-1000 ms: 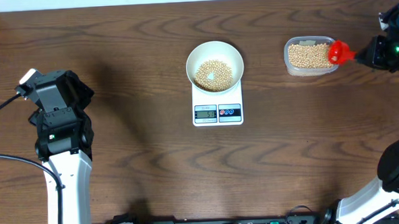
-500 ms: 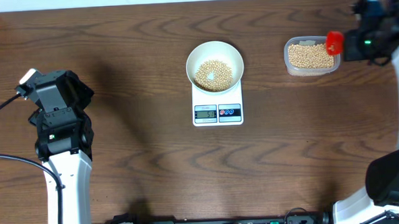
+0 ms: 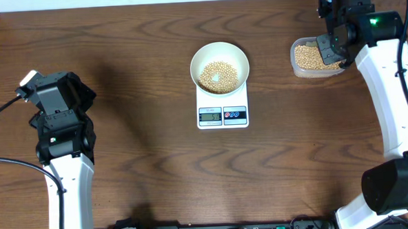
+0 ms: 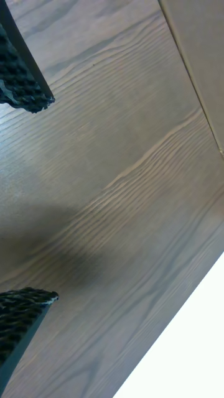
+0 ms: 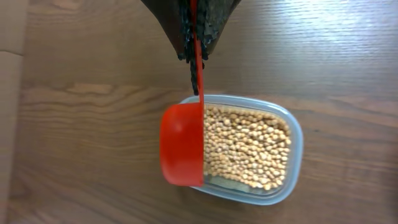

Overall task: Scoop item into bowl and weigh 50g on scale
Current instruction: 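Lift the filled scoop and carry it left over the white bowl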

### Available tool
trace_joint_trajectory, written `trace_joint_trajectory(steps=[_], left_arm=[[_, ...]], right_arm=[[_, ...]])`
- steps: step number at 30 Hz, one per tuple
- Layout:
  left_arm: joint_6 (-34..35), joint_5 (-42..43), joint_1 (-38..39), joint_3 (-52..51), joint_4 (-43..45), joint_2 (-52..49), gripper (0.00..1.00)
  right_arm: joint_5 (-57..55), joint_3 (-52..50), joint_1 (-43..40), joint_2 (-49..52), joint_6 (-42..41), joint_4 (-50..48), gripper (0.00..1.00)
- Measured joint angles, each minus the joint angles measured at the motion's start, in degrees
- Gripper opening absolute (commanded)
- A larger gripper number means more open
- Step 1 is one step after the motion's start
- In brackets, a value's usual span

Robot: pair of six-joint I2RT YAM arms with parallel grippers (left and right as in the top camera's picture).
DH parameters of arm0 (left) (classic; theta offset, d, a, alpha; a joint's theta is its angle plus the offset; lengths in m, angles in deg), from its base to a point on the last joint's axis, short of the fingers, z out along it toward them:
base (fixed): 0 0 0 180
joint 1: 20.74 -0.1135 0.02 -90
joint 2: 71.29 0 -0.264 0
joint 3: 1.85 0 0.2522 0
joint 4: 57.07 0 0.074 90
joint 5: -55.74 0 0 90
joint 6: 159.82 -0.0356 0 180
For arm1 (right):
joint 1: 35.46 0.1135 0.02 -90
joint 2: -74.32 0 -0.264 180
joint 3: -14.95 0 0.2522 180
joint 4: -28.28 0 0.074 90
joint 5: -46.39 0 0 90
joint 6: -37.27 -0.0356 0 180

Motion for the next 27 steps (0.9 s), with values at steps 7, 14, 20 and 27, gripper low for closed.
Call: trace_joint_trajectory(steps=[7, 14, 20, 27], left_arm=[[0.00, 0.00, 0.00, 0.00, 0.00, 0.00, 0.93], [0.00, 0.00, 0.00, 0.00, -0.02, 0.00, 0.93], [0.00, 0.00, 0.00, 0.00, 0.00, 0.00, 0.93], [0.00, 0.00, 0.00, 0.00, 0.00, 0.00, 0.93]], right_arm=[[2.84, 0.00, 0.00, 0.00, 0.00, -2.56, 0.01], [24.85, 0.00, 0.02, 0.00, -0.44, -12.17, 0.01], [38.21, 0.00, 1.95, 0.00, -1.11, -16.02, 0.01], [43.39, 0.00, 9.01, 0.00, -1.03, -16.09, 0.01]])
